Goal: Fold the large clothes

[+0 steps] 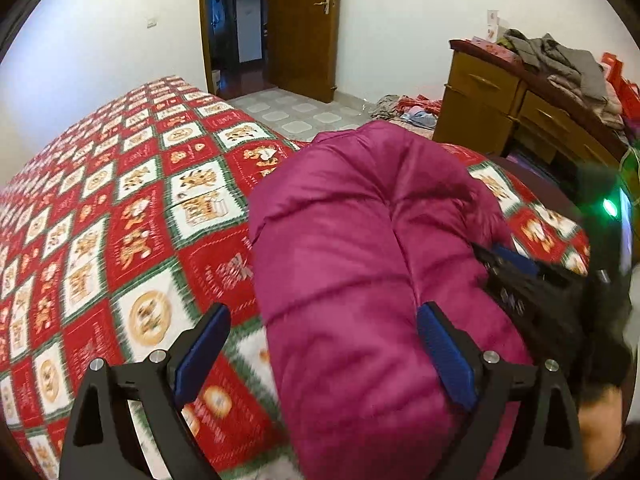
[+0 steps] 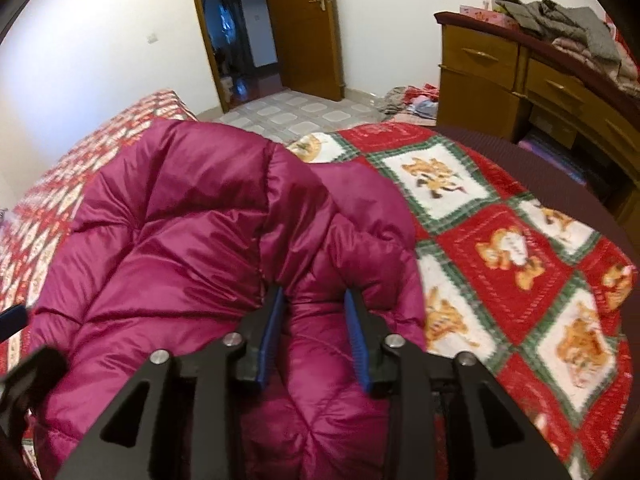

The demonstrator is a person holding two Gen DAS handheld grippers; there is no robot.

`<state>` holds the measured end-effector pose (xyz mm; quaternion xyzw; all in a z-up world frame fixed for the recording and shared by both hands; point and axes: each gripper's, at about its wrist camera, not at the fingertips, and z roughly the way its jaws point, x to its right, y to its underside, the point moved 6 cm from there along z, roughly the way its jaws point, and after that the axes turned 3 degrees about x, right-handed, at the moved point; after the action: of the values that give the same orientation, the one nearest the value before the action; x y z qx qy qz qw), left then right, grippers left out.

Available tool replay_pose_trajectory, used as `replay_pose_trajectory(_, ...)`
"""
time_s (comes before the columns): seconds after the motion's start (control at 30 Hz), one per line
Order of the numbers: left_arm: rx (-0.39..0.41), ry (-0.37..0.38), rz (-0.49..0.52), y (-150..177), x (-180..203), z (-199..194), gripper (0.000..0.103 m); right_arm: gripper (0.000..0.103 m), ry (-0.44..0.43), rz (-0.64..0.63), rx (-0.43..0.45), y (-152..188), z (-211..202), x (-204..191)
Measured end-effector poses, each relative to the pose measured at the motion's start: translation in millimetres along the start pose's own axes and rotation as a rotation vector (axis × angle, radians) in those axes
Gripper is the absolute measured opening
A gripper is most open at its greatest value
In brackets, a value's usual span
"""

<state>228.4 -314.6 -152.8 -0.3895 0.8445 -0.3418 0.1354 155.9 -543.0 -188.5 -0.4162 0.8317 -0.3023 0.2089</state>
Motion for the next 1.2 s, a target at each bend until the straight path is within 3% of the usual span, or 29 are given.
replay_pose_trajectory(0.07, 0.007, -0.011, 0.031, 7.9, 0.5, -12.0, 0.095, 0.060, 0.054, 0.002, -0.014, 1.9, -10.9, 4.4)
replay_pose_trajectory(0.1, 0.012, -0.019, 0.043, 10.9, 0.5, -16.4, 0.095, 0.062, 0.064, 0.009, -0.013, 3.6, -17.4, 7.4)
replay_pose_trajectory(0.47, 0.026, -0.026, 0.050, 49.9, 6.0, -53.1, 0.095, 0.062, -0.012, -0.018, 0.057, 58.1, -116.8, 1.4)
replay_pose_trajectory(0.7, 0.026, -0.030, 0.041, 80.0, 13.8, -77.3, 0.095, 0.062, -0.046, -0.016, 0.046, 86.9, -145.7, -4.4)
replay_pose_trajectory(0.93, 0.053, -0.045, 0.056, 102.6, 26.5, -110.9, 0.095, 0.067, -0.069, -0.058, 0.113, 101.0, -182.3, -13.9)
replay_pose_trajectory(1.2, 0.168, -0.071, 0.078, 103.0, 38.0, -160.9, 0.095, 0.070, -0.130, -0.042, 0.193, 104.9, -224.5, -16.3)
